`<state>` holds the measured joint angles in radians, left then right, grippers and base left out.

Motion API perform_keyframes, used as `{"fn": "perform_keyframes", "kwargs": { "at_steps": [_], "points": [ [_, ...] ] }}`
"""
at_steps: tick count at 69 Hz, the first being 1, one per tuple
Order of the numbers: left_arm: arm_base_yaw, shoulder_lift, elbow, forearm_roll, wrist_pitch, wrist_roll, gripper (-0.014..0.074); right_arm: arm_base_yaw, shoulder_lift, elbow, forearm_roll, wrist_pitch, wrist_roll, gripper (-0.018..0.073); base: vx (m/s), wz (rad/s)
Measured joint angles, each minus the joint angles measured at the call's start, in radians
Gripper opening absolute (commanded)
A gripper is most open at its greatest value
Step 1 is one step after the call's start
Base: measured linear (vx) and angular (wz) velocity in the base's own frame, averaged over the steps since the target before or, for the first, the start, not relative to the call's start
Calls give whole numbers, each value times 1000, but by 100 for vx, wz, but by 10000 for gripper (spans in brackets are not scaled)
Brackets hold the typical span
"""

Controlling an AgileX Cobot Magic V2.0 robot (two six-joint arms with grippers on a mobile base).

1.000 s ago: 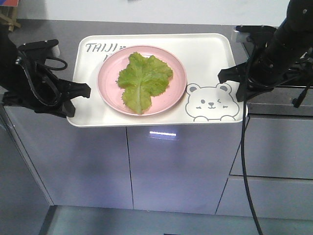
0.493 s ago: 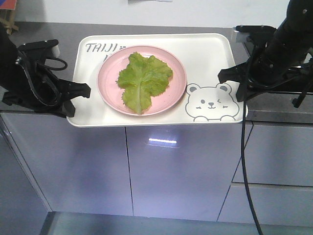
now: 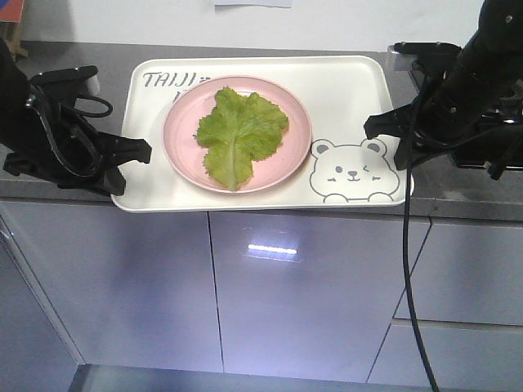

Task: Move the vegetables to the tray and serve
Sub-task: 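Carry the tray with both grippers while the base drives to another counter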

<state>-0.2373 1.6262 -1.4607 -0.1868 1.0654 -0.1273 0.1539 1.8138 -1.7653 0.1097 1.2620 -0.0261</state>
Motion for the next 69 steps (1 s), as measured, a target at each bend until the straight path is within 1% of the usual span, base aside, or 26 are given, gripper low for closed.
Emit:
{"fn": "perform_keyframes", "kwargs": {
  "at_steps": [69],
  "points": [
    [0,0,0,0,0,0,-8,0,0,0,0,0,0,-4,7,-1]
  ]
}}
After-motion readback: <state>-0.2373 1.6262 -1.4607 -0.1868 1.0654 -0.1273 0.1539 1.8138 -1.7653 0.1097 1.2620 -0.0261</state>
